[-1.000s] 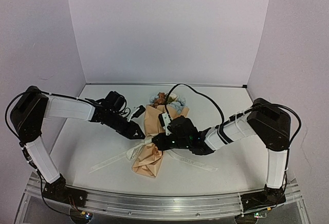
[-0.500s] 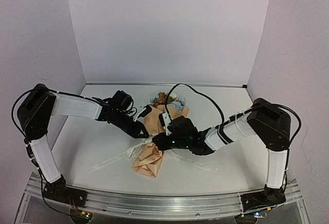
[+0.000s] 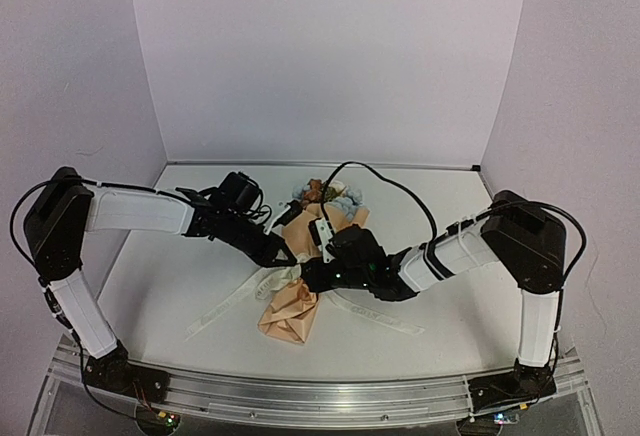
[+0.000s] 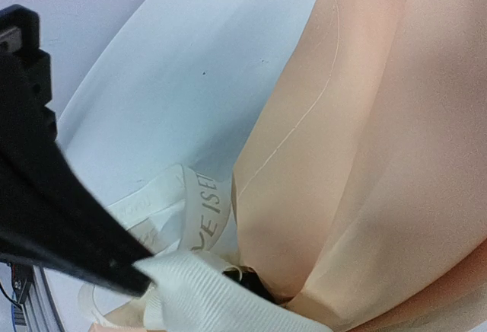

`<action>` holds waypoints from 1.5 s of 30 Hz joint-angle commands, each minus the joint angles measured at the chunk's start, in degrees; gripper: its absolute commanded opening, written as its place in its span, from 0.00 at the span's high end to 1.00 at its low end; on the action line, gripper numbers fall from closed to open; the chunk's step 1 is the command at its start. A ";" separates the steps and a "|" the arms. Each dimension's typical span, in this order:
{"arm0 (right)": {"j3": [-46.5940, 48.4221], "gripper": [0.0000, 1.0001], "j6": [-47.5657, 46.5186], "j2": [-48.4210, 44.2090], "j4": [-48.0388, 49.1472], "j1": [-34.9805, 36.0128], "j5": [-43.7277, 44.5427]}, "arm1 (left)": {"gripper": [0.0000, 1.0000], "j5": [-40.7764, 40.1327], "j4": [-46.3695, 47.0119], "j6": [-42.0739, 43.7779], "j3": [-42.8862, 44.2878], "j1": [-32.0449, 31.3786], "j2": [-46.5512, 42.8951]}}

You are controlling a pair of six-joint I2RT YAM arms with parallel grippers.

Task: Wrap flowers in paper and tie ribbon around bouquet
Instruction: Cross the ribbon over the folded bouquet, then tie the ribbon around the folded bouquet.

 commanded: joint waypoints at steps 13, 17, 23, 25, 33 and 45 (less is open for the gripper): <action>-0.64 1.00 -0.77 -4.06 0.21 -0.44 1.73 | 1.00 -0.61 3.84 -4.90 -4.47 -4.03 -3.55; -0.16 1.00 0.33 -3.08 0.18 -0.51 1.09 | 1.00 -0.51 3.75 -4.45 -3.25 -4.01 -0.63; -1.67 0.93 1.52 -3.88 0.22 -0.93 1.22 | 1.00 -0.91 3.21 -4.05 -2.28 -4.00 2.43; -2.03 0.89 1.63 -4.20 0.21 -0.97 1.03 | 1.00 -0.97 3.78 -4.48 -2.44 -4.00 2.81; -2.80 0.81 2.53 -5.82 0.19 -1.04 -1.96 | 1.00 -1.40 4.09 -4.95 -2.28 -4.00 3.38; -5.51 0.67 4.23 -9.32 0.22 -1.06 -1.10 | 1.00 -0.94 4.59 -5.17 -2.03 -4.00 3.72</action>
